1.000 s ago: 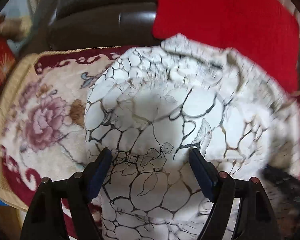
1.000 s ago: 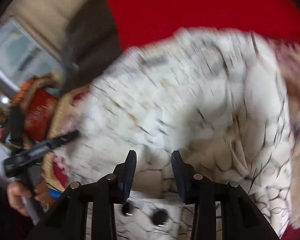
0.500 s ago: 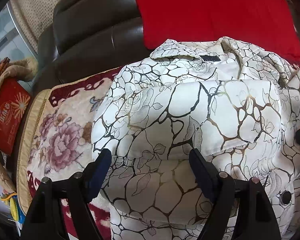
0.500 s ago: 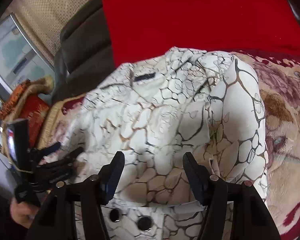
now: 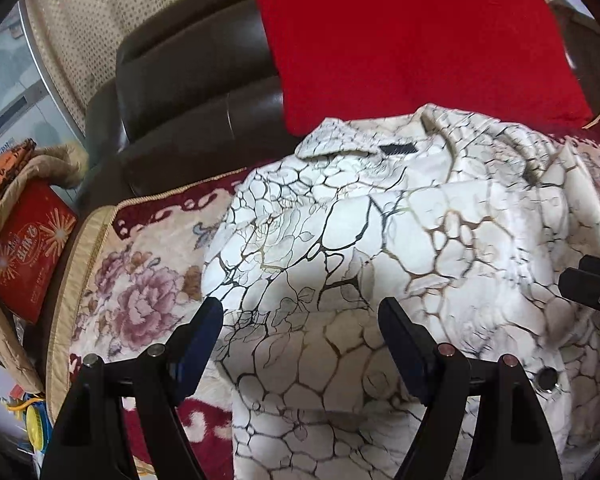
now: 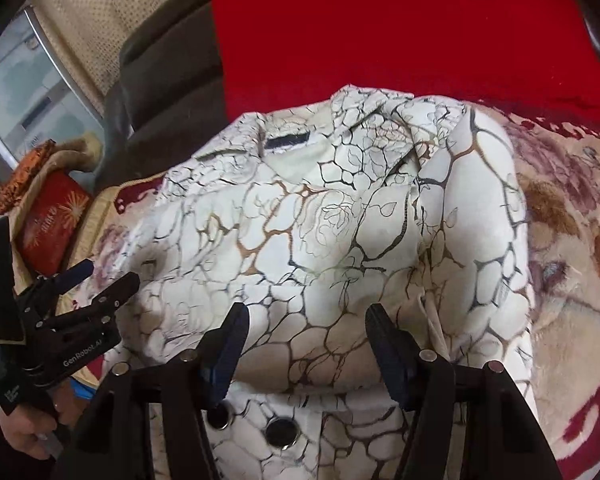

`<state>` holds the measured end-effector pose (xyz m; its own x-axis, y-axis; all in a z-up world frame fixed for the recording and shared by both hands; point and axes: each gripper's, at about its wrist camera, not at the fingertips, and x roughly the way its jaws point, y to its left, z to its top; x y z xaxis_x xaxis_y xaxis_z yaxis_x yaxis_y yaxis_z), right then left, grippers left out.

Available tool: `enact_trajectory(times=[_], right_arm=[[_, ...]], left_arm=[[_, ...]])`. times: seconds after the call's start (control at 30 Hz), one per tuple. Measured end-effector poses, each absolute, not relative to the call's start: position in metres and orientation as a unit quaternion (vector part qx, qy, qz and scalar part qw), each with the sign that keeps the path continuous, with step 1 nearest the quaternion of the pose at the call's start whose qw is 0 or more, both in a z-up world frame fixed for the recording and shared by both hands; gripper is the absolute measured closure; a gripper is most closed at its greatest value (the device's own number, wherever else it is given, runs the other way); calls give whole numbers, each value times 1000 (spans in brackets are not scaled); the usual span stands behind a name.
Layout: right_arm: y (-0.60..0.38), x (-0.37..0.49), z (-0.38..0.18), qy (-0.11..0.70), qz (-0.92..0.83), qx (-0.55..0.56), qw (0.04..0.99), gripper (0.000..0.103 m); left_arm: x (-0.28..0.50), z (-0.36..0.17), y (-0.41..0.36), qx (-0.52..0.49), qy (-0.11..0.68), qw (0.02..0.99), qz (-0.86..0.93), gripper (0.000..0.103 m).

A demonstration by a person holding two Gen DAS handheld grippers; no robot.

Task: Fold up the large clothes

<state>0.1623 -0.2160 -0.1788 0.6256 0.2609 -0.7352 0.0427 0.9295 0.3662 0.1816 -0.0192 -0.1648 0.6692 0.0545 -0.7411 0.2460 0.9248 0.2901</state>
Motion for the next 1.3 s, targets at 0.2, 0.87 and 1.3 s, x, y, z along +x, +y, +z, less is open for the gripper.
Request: enact_trajectory(times=[0.2, 0.87, 1.3], right_arm=[[-212, 139, -158, 409, 69, 171, 894, 38], [-173, 72, -100, 340, 38, 20, 939, 38], [-170, 42, -91, 336, 45, 8, 941, 38]], left_arm=[[157, -145, -18, 187, 385, 902, -58, 23], [93, -126, 8, 165, 376, 910, -54, 23], [56, -132, 50, 157, 405, 900, -42, 23]])
